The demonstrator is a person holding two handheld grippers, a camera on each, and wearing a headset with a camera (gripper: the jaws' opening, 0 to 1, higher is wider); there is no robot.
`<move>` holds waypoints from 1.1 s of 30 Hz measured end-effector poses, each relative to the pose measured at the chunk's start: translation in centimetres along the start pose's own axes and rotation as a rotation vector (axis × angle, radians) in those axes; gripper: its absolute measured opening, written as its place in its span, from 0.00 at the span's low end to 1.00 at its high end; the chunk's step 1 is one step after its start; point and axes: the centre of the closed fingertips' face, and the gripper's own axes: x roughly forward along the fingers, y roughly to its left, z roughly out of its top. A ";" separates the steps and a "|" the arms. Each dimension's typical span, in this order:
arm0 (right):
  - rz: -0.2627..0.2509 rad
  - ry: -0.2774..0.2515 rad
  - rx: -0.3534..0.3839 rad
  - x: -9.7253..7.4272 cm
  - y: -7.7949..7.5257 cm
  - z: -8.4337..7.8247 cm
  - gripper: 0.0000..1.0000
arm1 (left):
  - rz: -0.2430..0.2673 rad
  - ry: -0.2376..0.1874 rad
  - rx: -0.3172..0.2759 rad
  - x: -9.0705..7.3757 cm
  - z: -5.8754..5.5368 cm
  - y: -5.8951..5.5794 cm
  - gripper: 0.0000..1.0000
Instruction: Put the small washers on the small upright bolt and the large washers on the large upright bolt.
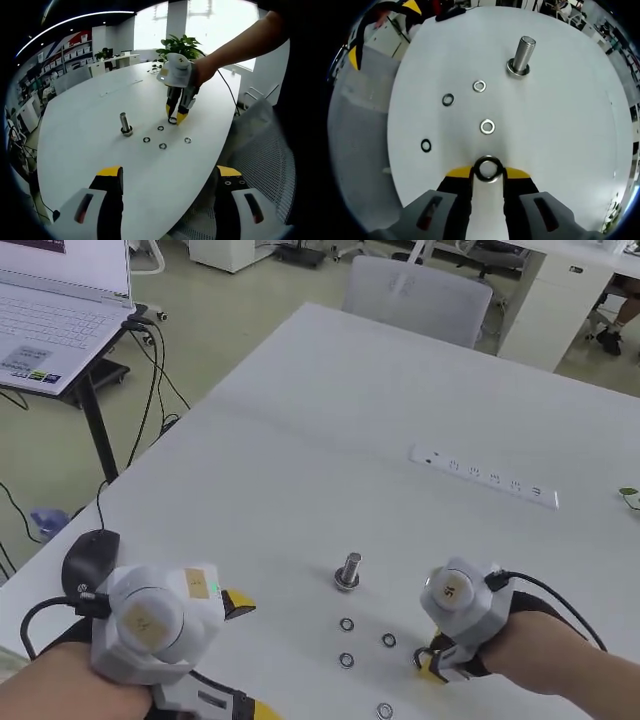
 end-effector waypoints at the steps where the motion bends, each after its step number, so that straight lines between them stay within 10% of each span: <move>1: -0.001 0.004 0.003 0.0 0.0 0.0 0.23 | 0.000 0.000 0.000 0.0 0.0 0.0 0.74; 33: 0.010 0.028 0.036 -2.2 -1.2 0.4 0.21 | -0.020 -0.008 0.008 0.4 0.3 -0.5 0.74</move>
